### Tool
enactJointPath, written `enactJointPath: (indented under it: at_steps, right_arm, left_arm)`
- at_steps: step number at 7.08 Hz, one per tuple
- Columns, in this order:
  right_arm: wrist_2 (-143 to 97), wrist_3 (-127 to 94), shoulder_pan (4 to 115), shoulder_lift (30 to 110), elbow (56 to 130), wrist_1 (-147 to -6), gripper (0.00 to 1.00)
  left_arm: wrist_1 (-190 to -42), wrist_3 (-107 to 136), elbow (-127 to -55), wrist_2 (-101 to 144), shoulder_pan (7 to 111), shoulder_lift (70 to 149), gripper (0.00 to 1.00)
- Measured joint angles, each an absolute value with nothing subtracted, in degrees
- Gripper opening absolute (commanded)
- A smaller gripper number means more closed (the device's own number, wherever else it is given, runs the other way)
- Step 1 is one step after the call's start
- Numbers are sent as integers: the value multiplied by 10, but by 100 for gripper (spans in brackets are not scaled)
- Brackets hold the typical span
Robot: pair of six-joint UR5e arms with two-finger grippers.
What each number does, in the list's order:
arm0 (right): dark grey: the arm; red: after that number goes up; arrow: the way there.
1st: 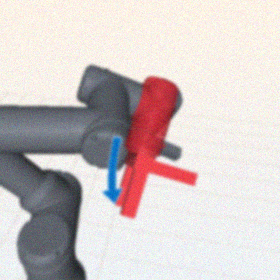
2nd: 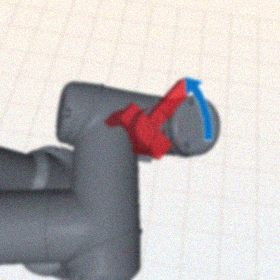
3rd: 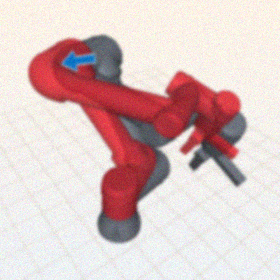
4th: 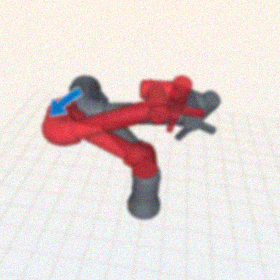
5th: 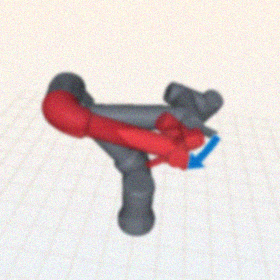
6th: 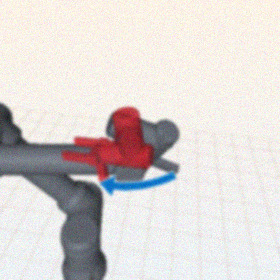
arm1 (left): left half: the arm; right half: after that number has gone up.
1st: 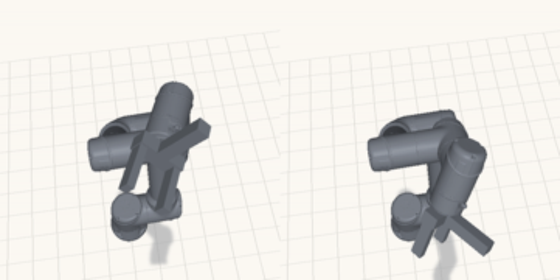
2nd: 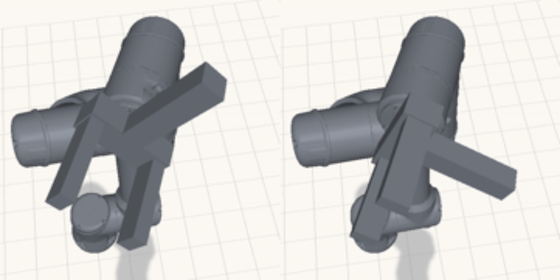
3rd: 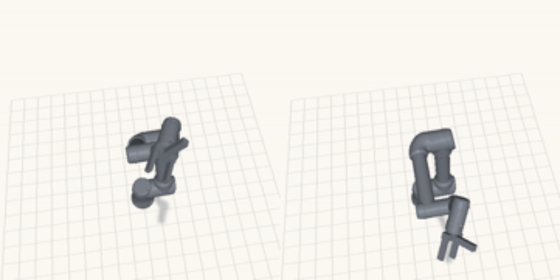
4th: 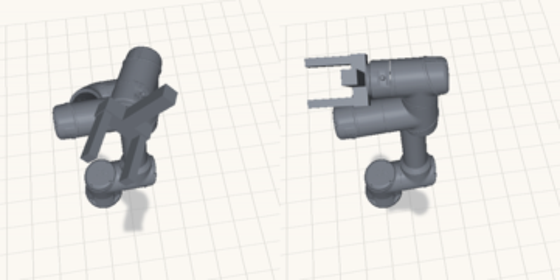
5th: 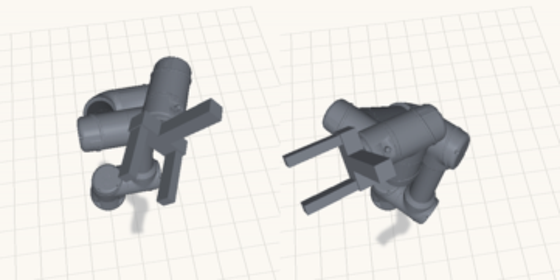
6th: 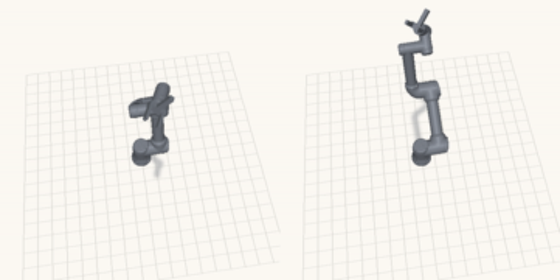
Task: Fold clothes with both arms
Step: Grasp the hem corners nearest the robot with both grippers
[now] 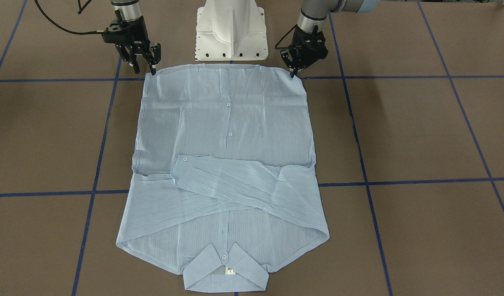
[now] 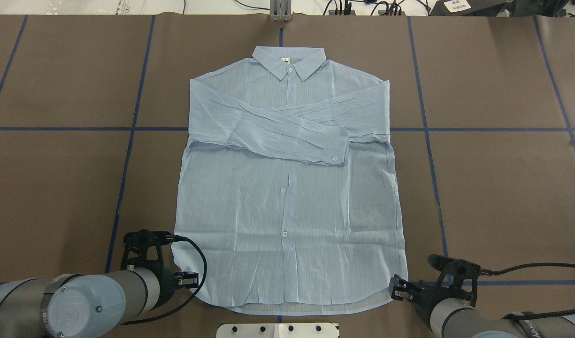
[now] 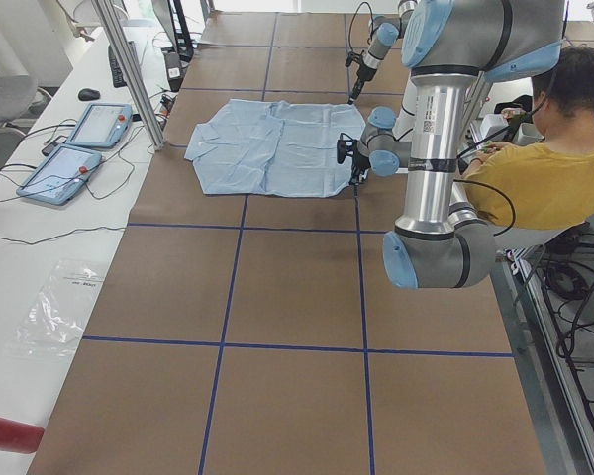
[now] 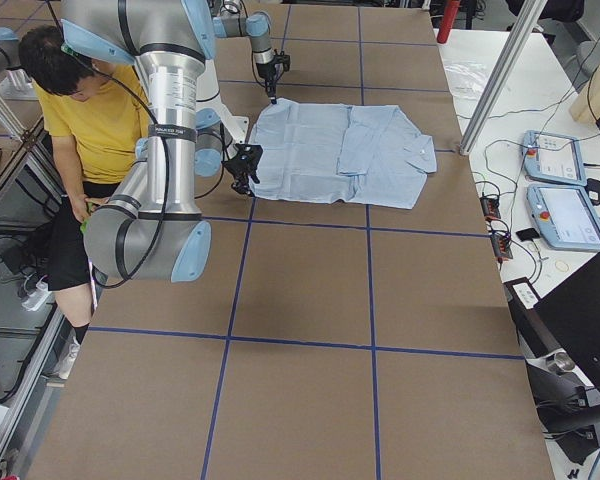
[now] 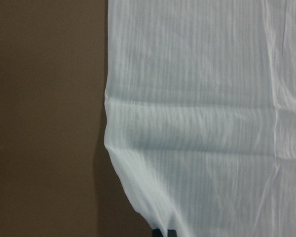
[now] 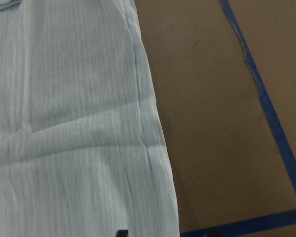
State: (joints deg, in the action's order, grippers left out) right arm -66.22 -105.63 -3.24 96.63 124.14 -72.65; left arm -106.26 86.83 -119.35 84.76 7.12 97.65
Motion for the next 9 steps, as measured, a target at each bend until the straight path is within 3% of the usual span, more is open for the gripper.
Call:
enactJointPath:
  at_steps: [1,3,7,8,9]
  right_arm:
    - [-654,-1056,-32,964,1223,-703,48]
    - [-642,-1056,-32,963,1212,-684,24]
    - [-638,-1056,-43,966,1212,-687,37]
    - [-638,-1056,-46,967,1213,-688,33]
    - [-638,-1056,-49,968,1213,-689,19]
  left_arm:
    - [-1063,868,-1193,847,71,976,0]
    - [-1063,868,-1192,847,71,976,0]
    - [-1063,867,-1192,847,72,977,0]
    - [-1063,867,-1192,847,72,977,0]
    - [-1063,867,-1192,847,72,977,0]
